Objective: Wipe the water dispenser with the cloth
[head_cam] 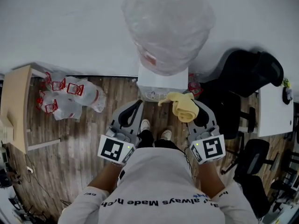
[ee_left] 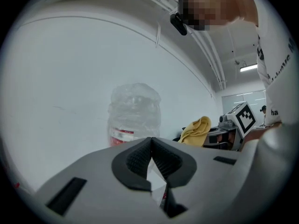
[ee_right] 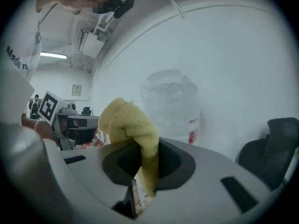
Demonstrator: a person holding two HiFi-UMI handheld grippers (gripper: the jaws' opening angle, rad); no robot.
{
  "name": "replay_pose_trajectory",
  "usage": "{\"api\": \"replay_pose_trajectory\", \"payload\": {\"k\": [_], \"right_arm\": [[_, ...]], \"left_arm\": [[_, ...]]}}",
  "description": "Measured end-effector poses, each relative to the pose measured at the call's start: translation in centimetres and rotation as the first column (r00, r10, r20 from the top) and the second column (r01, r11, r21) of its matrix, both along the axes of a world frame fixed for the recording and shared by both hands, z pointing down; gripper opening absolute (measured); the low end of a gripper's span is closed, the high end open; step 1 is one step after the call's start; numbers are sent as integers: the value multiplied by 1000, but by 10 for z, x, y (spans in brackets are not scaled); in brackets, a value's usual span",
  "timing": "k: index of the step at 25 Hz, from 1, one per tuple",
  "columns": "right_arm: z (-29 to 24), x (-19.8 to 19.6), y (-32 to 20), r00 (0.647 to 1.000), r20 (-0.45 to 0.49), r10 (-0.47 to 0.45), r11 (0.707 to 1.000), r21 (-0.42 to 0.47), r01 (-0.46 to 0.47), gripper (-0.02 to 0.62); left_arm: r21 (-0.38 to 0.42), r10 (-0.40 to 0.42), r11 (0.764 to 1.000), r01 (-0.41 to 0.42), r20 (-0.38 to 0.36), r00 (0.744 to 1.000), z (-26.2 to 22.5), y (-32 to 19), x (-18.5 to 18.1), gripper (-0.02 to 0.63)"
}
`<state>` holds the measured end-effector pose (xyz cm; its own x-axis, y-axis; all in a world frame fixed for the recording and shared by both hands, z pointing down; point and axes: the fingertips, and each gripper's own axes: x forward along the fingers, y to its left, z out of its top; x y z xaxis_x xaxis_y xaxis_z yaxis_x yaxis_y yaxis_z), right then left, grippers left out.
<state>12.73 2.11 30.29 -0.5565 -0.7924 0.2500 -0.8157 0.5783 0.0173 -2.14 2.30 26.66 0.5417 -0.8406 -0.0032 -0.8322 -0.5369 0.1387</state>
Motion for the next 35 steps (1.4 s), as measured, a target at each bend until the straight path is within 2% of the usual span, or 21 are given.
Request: {"api": "replay_pose_trajectory", "payload": {"k": [7, 16, 25, 35], "right_arm": [[-37, 3, 5, 999, 10, -36, 998, 42, 36, 61], [-65, 1, 7, 997, 1, -72, 995, 68, 71, 63], [-82, 8, 15, 997, 16, -73, 993, 98, 71, 63], [-84, 9, 16, 998, 28, -58, 994, 92, 55, 61]], "left_arm": [[46, -14, 999, 14, 6, 1000, -37, 3, -2, 20], [79, 37, 996, -37, -3, 999, -62, 8, 12, 20], [88, 44, 995, -43, -10, 999, -68, 8, 17, 20], [89, 45, 995, -42, -31, 999, -70, 6, 19, 20]]}}
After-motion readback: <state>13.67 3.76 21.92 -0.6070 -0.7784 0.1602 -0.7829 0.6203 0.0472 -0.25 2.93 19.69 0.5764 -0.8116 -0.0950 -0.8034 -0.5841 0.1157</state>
